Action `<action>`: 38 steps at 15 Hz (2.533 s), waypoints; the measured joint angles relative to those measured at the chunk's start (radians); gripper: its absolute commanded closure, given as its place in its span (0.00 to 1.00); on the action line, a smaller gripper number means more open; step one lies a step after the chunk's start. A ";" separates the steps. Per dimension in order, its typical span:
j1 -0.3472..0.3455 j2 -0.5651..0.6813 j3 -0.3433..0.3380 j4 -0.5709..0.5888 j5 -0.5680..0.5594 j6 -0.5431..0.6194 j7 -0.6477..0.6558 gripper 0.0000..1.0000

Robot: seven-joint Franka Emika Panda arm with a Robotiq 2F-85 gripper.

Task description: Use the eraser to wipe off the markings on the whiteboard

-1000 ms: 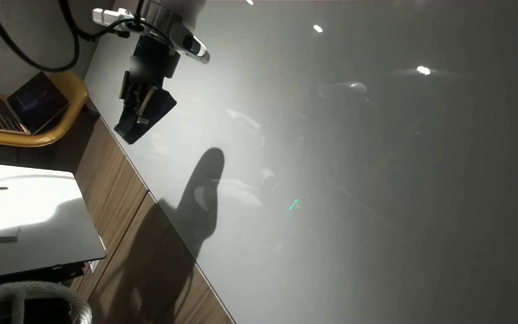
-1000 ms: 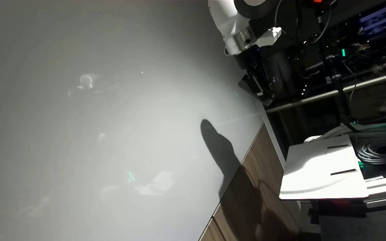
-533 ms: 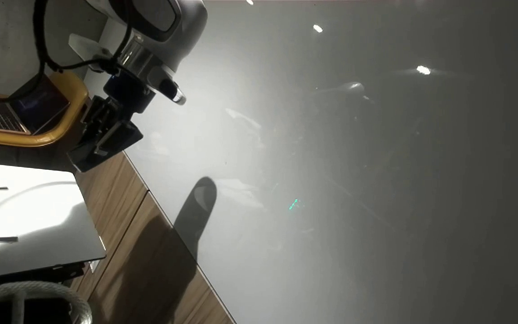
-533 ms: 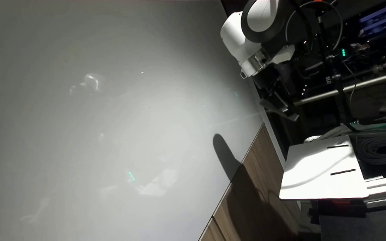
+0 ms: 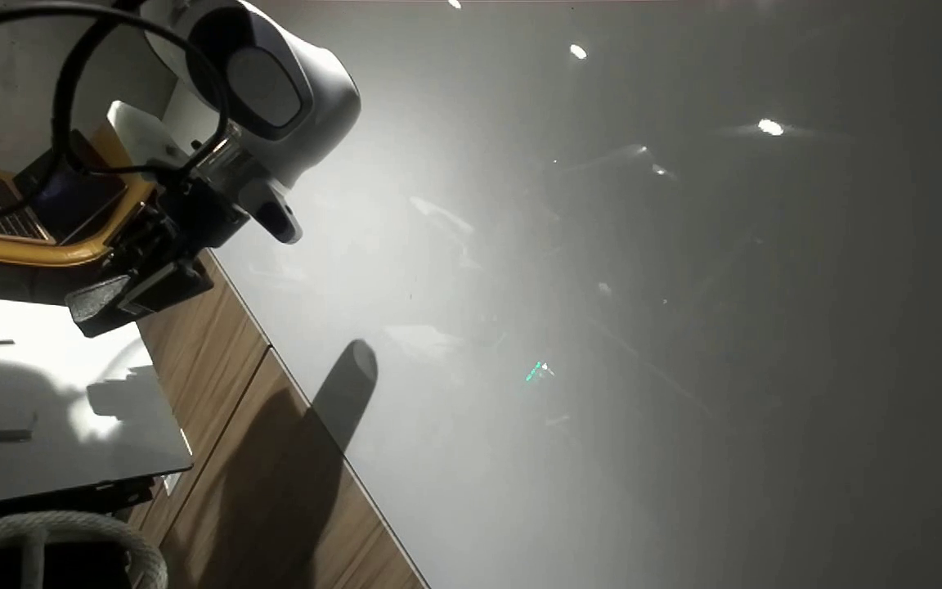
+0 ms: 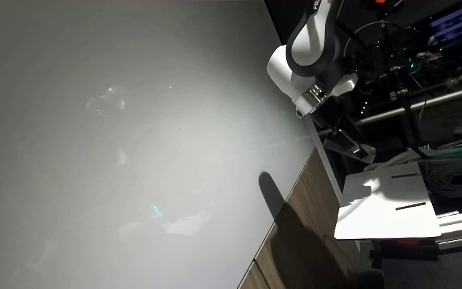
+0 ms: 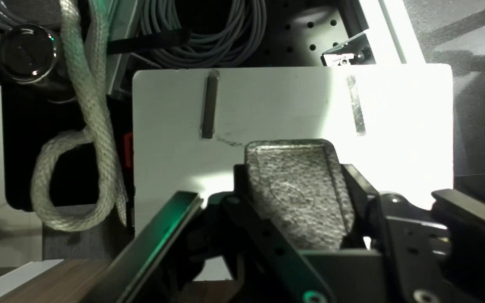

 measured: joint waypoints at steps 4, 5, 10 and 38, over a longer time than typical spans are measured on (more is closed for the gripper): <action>0.016 0.076 0.014 0.040 0.046 0.000 -0.020 0.70; 0.019 0.096 0.019 0.048 0.053 0.001 -0.022 0.70; 0.028 0.201 0.034 0.087 0.062 0.037 -0.024 0.70; 0.021 0.426 0.029 0.195 0.016 0.091 -0.023 0.00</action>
